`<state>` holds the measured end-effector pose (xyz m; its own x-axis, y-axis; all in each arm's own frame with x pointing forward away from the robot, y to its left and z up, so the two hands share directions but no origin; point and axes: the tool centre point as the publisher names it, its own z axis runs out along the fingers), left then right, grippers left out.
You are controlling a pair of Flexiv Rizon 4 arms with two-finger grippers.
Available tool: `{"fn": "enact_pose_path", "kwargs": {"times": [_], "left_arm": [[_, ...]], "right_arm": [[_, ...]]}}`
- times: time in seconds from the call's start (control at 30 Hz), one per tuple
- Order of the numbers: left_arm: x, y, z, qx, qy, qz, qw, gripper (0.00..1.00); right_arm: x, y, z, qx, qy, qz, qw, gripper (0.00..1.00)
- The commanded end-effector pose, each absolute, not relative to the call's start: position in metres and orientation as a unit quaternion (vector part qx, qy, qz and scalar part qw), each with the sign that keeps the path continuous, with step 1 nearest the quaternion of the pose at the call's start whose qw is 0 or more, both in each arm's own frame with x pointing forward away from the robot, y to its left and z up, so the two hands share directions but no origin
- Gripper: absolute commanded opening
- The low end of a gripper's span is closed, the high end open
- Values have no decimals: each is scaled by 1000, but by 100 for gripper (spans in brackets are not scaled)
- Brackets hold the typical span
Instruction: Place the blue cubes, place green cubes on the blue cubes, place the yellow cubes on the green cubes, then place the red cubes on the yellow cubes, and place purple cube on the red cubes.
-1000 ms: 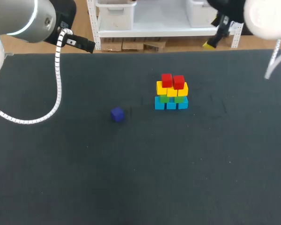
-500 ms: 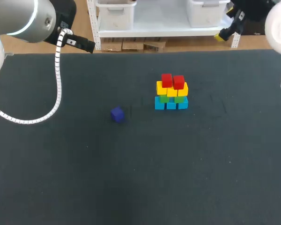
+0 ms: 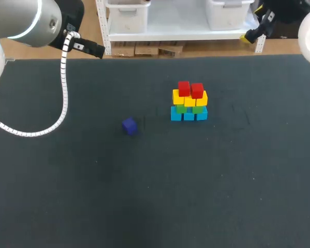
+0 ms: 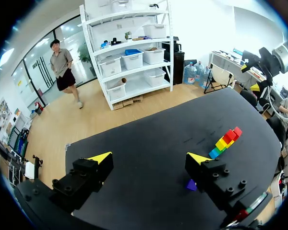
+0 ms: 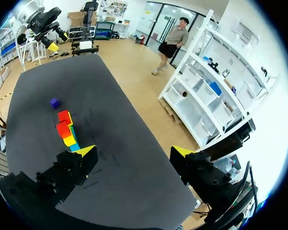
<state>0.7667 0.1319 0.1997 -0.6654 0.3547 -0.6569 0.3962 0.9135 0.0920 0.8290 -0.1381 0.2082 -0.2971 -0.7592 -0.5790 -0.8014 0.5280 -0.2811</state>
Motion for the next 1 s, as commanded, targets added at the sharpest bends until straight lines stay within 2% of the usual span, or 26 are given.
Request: {"fn": "enact_pose_path", "kwargs": {"times": [0.03, 0.27, 0.4, 0.53, 0.73, 1.0], "left_arm": [[767, 134, 200, 208, 912, -32, 353, 100], [767, 134, 200, 208, 912, -32, 353, 100], [759, 116, 227, 258, 903, -15, 343, 100], [756, 104, 230, 294, 912, 5, 285, 100], [749, 96, 196, 329, 926, 46, 179, 100], [747, 82, 145, 303, 941, 46, 144, 100]], "right_arm": [[829, -138, 208, -484, 805, 30, 342, 100], [829, -138, 208, -484, 805, 30, 342, 100], [829, -138, 208, -484, 805, 30, 342, 100], [829, -138, 208, -484, 805, 30, 342, 100], [829, -138, 208, -484, 805, 30, 342, 100], [829, -138, 208, -484, 805, 30, 342, 100]]}}
